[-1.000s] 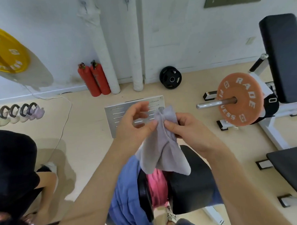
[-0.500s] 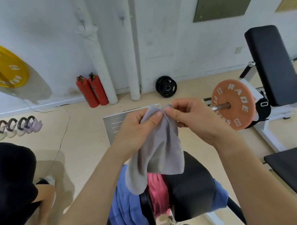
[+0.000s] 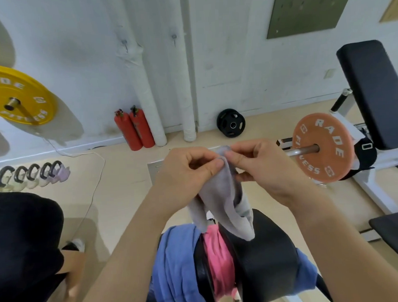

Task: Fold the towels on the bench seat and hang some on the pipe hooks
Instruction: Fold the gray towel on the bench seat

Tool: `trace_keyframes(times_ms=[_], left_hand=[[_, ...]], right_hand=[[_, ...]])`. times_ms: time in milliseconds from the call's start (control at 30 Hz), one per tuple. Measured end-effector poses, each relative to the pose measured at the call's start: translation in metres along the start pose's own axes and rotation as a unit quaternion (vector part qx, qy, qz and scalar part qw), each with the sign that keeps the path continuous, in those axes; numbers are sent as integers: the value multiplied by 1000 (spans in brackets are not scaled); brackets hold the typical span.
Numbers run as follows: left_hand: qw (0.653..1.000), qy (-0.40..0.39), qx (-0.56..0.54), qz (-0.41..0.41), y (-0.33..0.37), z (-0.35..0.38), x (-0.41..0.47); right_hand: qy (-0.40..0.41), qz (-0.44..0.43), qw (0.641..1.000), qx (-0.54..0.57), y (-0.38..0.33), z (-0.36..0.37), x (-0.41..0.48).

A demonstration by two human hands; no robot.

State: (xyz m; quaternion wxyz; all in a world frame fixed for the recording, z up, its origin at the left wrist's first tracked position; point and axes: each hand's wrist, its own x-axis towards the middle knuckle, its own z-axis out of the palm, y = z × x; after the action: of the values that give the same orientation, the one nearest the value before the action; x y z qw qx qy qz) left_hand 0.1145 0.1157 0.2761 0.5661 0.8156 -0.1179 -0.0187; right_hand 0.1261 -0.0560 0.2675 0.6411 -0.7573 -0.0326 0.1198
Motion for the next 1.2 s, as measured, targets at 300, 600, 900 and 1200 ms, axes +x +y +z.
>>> trace_keyframes(times_ms=[300,600,900,1200], left_hand=[[995,101,5,10,7,2,-3],[996,88,-19,19,8,0,-6],[986,158,6,45,4,4,-2],[926,374,33,-47,-52,-46,19]], right_hand=[[42,-54,998,-2,-9,-2,-11],[18,-113,987,-115,-22,1,-14],[-23,-67,997,-40,-11,3,-7],[-120,195,872,-432,80,-27,13]])
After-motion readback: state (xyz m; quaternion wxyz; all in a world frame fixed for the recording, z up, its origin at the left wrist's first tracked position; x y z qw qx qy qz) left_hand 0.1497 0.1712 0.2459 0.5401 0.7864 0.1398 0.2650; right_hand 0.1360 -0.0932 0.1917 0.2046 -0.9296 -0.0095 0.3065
